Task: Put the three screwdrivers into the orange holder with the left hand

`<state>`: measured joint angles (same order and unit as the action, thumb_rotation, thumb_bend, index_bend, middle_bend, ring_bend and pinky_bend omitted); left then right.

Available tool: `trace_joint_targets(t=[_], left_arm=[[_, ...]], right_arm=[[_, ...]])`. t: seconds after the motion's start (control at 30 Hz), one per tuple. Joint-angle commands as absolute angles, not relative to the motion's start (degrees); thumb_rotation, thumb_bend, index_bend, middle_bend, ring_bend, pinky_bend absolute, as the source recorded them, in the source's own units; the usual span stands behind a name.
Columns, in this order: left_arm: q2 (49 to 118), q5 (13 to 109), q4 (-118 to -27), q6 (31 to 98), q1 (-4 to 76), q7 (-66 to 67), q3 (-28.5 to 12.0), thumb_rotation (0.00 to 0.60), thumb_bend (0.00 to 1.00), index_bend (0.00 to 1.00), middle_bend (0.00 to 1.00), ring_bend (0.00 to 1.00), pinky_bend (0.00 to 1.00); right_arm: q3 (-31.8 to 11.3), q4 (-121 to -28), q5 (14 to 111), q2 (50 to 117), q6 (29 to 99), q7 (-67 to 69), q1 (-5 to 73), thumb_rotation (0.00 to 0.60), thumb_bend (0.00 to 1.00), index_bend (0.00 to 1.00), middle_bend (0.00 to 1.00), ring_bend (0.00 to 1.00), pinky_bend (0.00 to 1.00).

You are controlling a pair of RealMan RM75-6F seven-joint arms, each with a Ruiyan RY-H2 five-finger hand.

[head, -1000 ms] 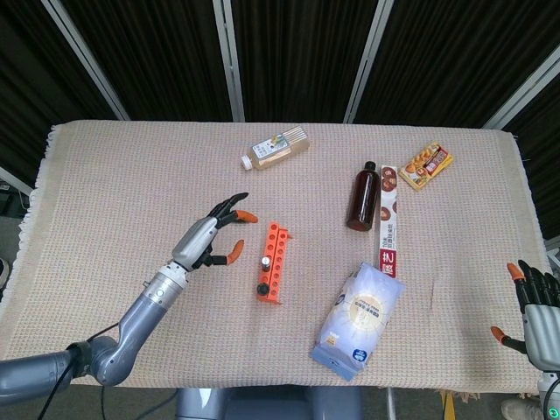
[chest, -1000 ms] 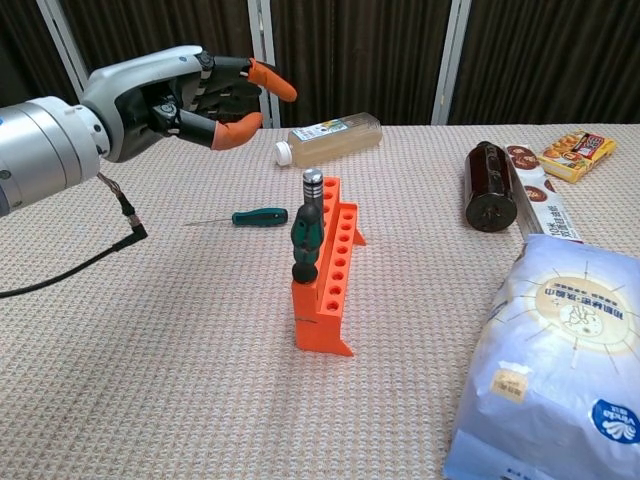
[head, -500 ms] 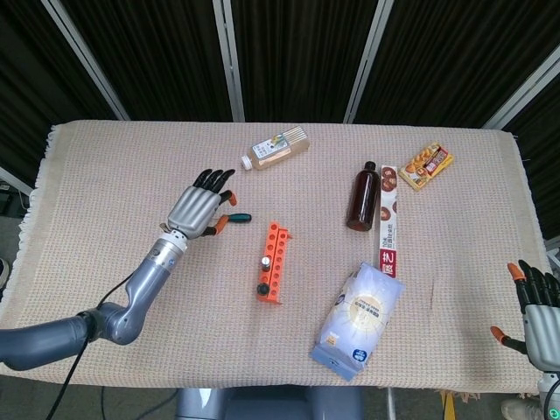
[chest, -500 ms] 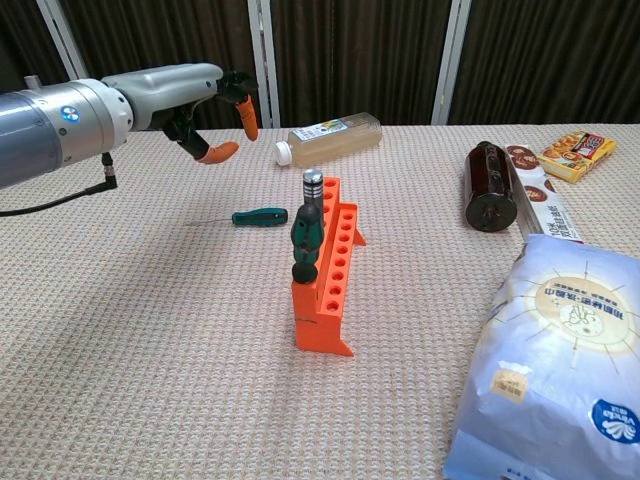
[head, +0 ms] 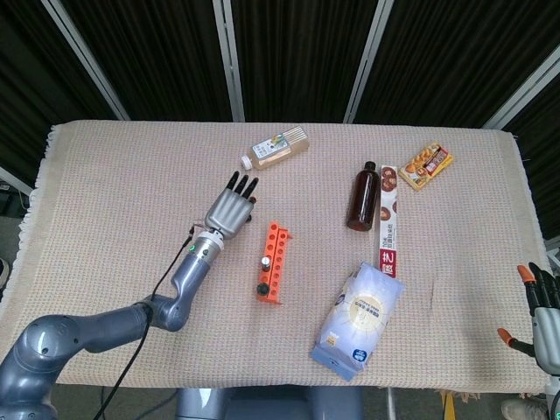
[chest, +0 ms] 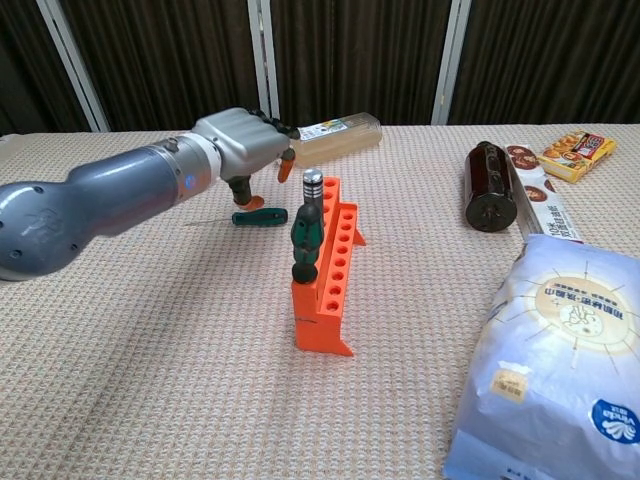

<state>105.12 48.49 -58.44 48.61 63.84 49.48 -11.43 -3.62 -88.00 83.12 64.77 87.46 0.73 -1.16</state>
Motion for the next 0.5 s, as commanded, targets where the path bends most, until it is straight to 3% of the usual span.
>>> trace_joint_targets(t=[0.03,0.5], left_arm=[[107.60,46.73,-55.83,47.50,65.24,50.99,-11.49,0.600,0.35,0.32,0.00,0.00,0.00],[111.54,42.87,-50.78,46.05,66.16,53.45,-12.37,0.600,0.35,0.31,0.00,0.00,0.00]], right_arm=[[-3.69,-87.86,82.85,64.69,87.51,0.89,-1.31,0.600,0.00,0.00,0.00,0.00,0.00],[-3.77,-87.40,82.13,64.56,87.45,1.35,-1.81,0.600,0.00,0.00,0.00,0.00,0.00]])
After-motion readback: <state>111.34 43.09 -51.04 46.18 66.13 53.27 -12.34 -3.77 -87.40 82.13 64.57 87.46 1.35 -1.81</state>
